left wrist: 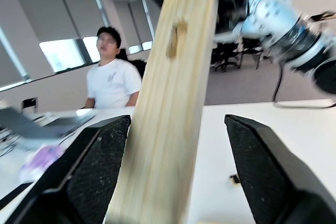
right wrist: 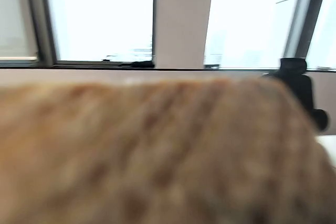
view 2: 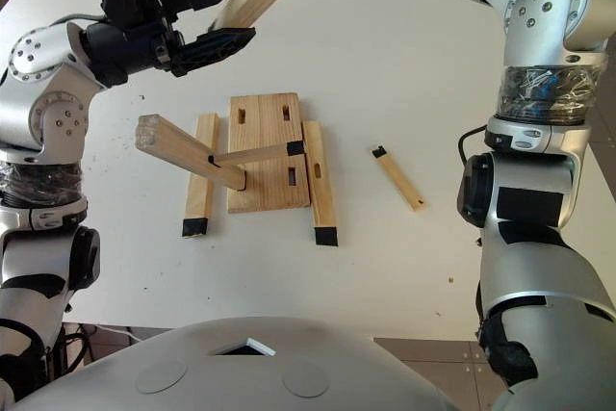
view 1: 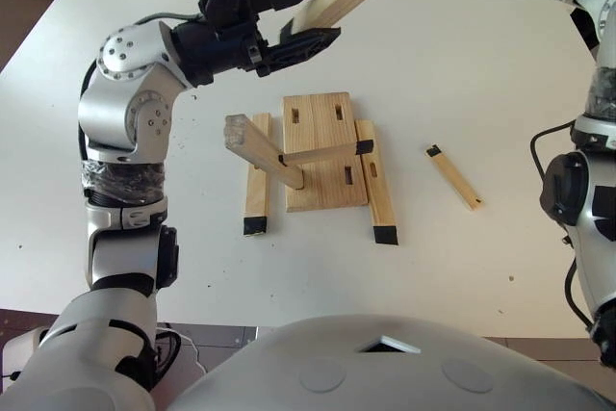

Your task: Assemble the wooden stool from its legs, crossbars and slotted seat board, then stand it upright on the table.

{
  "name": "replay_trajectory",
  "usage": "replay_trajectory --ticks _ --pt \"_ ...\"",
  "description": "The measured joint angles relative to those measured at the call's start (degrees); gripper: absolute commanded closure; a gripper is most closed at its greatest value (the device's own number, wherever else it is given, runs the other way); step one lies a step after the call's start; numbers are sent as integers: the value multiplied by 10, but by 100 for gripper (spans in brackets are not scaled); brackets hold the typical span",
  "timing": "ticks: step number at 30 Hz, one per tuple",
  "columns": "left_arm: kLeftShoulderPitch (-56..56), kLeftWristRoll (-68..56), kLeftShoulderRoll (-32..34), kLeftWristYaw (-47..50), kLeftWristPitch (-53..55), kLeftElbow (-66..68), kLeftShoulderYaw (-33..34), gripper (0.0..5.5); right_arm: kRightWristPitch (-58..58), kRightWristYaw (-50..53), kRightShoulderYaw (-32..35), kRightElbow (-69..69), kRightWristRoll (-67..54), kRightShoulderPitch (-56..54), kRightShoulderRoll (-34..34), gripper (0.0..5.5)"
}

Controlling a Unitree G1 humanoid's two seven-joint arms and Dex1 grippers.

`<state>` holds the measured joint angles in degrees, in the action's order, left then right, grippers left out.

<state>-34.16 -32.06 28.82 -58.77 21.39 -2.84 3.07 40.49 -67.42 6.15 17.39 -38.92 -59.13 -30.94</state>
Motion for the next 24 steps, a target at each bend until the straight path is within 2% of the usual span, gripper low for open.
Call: replay_trajectory --ticks 4,6,10,14,18,24 --pt "40 5 1 63 -17 -2 61 220 -49 8 -6 37 58 9 -28 341" --pt "77 -2 -2 109 -21 -19 106 220 -76 -15 -16 41 85 49 -59 341" --pt "135 -48 -63 243 -21 -69 196 220 -99 -63 -31 37 111 134 -98 341" --pt "145 -116 -130 369 -15 -108 248 220 -89 -103 -38 -33 101 170 -119 341" --pt "152 -155 -165 459 -5 -128 271 220 -73 -129 -40 -117 84 215 -140 341" --pt "178 -172 -167 493 4 -135 272 220 -30 -133 -38 -196 49 259 -148 341"
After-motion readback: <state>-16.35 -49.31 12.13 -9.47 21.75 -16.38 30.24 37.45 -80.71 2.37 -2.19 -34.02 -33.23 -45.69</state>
